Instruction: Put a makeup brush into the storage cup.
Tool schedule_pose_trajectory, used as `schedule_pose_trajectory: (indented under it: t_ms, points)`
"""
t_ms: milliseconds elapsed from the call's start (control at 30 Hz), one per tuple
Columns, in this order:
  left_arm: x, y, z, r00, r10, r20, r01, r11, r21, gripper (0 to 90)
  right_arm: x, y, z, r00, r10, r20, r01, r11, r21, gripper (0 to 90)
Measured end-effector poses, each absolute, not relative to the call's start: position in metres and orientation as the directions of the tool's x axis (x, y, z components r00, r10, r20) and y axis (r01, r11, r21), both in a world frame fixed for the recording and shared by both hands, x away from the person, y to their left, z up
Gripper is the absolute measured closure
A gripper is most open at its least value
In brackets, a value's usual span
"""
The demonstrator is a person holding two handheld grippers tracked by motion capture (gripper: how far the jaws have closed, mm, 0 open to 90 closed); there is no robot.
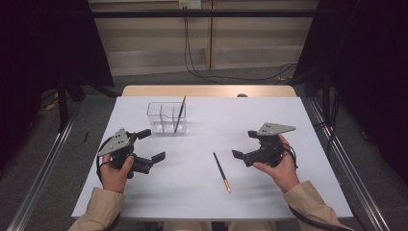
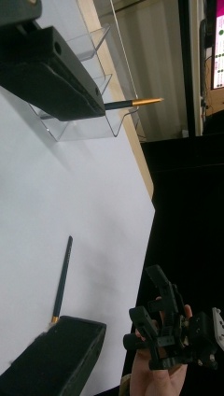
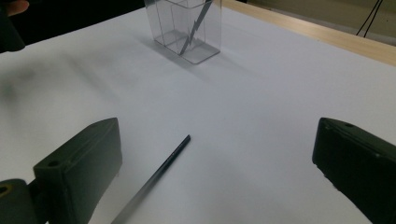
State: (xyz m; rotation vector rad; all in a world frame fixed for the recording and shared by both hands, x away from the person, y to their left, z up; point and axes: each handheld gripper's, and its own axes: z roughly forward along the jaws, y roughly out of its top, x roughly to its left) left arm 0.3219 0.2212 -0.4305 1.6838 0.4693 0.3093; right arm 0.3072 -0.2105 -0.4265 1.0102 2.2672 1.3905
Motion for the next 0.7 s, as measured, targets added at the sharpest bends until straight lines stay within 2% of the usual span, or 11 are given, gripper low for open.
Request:
schedule_pose_trajectory:
  t_ms: [700]
  points:
    - [0.323,0.214,-0.429,0.883,0.466,-0.049,0.127,-0.137,0.982,0.0,0.315,-0.191,-0.425,-0.724,0.681,0.114,0.493,0.394,0.775,0.7]
